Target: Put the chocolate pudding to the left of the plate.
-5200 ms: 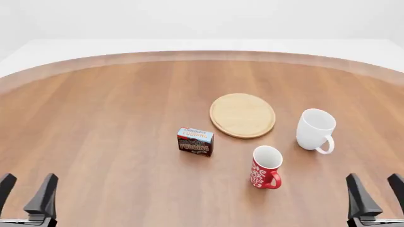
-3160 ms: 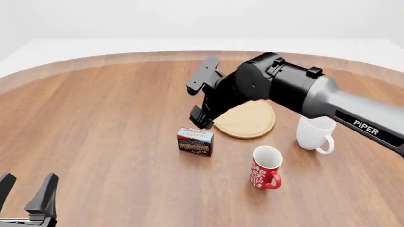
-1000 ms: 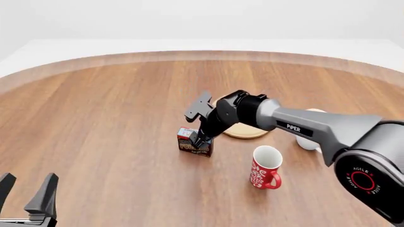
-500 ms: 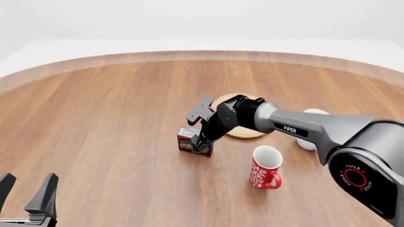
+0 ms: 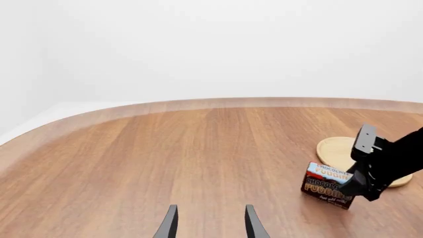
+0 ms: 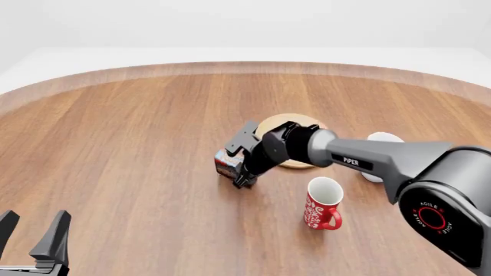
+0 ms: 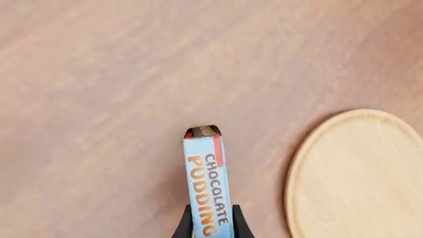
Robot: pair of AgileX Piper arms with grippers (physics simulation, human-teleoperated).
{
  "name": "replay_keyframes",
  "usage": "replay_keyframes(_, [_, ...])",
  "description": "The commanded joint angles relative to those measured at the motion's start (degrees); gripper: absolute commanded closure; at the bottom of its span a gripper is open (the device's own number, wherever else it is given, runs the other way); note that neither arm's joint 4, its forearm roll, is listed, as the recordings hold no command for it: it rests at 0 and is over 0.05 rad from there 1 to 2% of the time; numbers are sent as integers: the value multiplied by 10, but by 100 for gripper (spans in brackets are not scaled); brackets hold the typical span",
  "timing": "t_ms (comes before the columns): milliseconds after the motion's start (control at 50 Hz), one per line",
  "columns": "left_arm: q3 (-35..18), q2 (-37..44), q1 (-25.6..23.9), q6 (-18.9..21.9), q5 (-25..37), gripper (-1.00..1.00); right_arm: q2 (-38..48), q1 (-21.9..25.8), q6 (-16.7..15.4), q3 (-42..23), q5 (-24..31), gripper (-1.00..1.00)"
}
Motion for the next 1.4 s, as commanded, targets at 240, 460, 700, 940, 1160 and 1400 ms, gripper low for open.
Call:
replay_keyframes(240, [0, 0, 0, 0, 0, -100, -86, 44, 49, 73, -44, 100])
replay_keyframes(460, [0, 0, 0, 0, 0, -100, -123, 26, 31, 37, -15, 100])
replay_keyframes(700, [0, 0, 0, 0, 0, -100, -99, -15, 2, -86, 35, 100])
replay_keyframes(940, [0, 0, 0, 0, 0, -100, -21, -38, -22, -238, 108, 100])
replay_keyframes(1160, [0, 0, 0, 0, 0, -100, 90, -51, -35, -414, 179, 100])
replay_keyframes(1400, [0, 0, 0, 0, 0, -100, 267, -60, -44, -699, 306, 100])
